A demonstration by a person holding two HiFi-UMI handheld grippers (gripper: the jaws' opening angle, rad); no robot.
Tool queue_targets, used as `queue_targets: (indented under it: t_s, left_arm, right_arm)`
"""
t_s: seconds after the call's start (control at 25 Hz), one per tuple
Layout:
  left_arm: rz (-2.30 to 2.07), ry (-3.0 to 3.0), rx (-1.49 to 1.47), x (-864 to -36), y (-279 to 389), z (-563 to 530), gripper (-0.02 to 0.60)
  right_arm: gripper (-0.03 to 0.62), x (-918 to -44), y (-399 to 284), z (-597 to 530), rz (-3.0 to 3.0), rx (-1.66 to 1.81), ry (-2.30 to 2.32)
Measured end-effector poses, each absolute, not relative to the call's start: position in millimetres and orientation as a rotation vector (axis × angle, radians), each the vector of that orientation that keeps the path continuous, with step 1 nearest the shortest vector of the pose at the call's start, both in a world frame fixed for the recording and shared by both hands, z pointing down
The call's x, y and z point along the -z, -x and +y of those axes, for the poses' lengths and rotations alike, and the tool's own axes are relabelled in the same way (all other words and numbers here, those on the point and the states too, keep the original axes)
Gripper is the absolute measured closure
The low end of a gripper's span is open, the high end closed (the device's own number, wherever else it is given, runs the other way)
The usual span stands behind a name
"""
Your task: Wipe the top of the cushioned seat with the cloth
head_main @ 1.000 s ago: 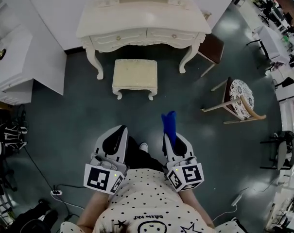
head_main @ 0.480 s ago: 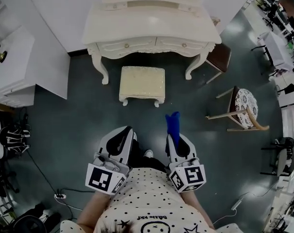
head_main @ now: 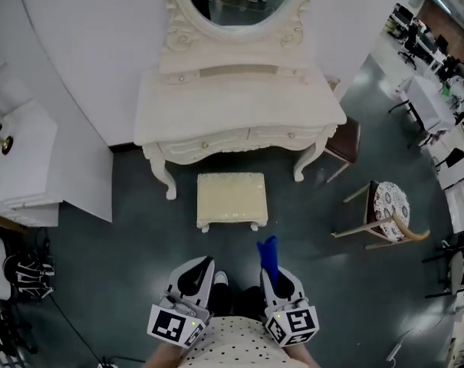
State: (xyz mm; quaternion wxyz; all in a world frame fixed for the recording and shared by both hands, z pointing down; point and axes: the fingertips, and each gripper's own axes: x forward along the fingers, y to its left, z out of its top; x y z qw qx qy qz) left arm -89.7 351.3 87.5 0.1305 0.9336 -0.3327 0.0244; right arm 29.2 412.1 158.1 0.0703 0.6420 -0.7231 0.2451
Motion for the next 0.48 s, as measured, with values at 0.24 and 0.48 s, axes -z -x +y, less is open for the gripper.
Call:
queue_targets:
  t_s: [0.24,0.48]
  left_arm:
    - [-0.98,-2.699,-0.065,-88,98,328,0.583]
    - [-1.025,-2.684,-0.018,-83,84,305,0.583]
  right_arm:
    - [0.533,-156,-25,390,-2.171,-0.737,-1.926]
    - [0.532,-158,-37,364,-2.223,-0.685,-1.87]
